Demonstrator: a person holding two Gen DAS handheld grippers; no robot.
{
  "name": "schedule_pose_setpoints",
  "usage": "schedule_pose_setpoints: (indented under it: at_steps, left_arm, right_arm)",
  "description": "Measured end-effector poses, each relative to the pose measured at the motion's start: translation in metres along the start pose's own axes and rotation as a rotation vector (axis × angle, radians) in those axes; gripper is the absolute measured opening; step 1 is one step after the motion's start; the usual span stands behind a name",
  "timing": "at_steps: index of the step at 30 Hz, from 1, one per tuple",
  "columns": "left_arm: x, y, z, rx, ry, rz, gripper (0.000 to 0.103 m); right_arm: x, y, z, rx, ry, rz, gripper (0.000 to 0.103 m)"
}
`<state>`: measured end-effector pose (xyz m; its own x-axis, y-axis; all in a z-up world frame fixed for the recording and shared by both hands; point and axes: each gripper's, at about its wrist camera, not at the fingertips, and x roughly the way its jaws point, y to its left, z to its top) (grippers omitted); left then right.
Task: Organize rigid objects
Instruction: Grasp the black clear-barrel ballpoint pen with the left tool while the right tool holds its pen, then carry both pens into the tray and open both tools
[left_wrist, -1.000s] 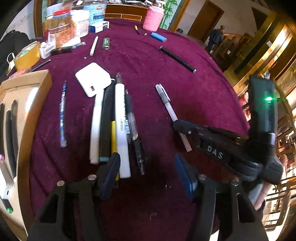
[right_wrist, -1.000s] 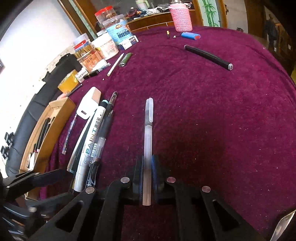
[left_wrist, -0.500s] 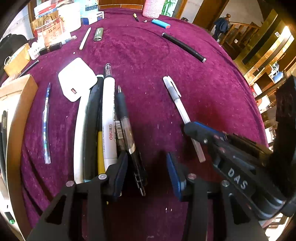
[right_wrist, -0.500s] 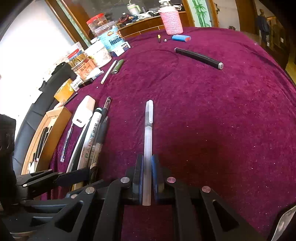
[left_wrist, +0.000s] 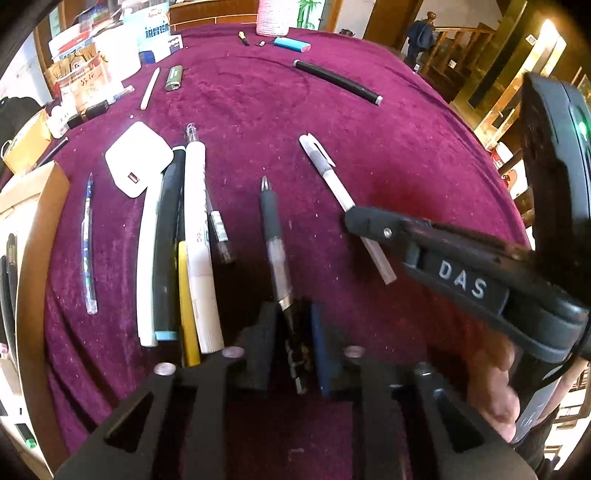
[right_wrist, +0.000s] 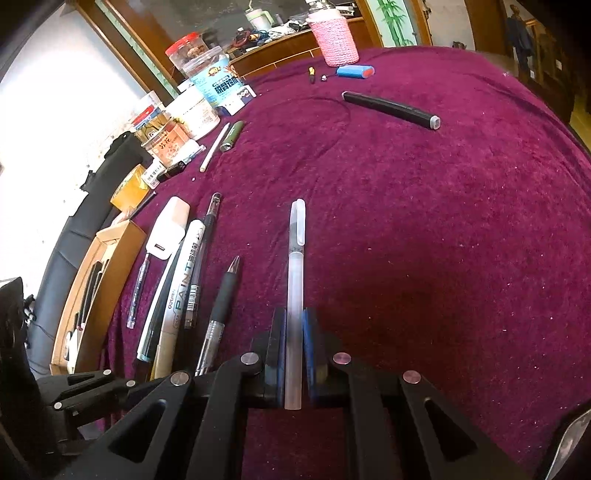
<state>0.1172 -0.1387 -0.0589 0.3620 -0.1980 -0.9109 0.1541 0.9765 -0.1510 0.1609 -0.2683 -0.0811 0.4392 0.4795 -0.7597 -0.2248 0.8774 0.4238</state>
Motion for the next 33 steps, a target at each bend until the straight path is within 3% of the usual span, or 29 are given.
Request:
schedule_pose_setpoints:
  at_steps: [9,14,18,21,23,29,33]
  left_arm:
    - [0.011,0.0,0.02,-0.008,-0.001,0.02,0.027]
    - [0.013,-0.005,0.017,0.029,-0.039,0.09,0.011]
    - [0.006,0.006,0.008,-0.009,-0.043,0.043,0.01]
    - [-0.01,0.014,-0.002,-0.045,-0.078,-0.002,0.01]
    - [-0.022,0.015,-0.008,-0.052,-0.102,-0.008,0.01]
    - [-0.055,0.023,-0.023,-0.062,-0.157,0.018,0.01]
    - [-0.069,0.028,-0.031,-0.074,-0.189,0.034,0.01]
  right_arm:
    - [-0.003,-0.008,0.002,0.046,-0.007,0.036,0.008]
    - [-0.001,-0.007,0.002,0.046,-0.001,0.056,0.011]
    - [-0.001,-0.008,0.002,0.045,0.001,0.063,0.011]
    - [0.0,-0.005,0.002,0.033,-0.004,0.056,0.012]
    - [-0.001,-0.002,0.002,0.017,-0.012,0.044,0.02]
    - [0.006,0.006,0.002,-0.024,-0.001,0.021,0.025]
    - [0.009,0.016,0.004,-0.063,0.001,-0.042,0.025]
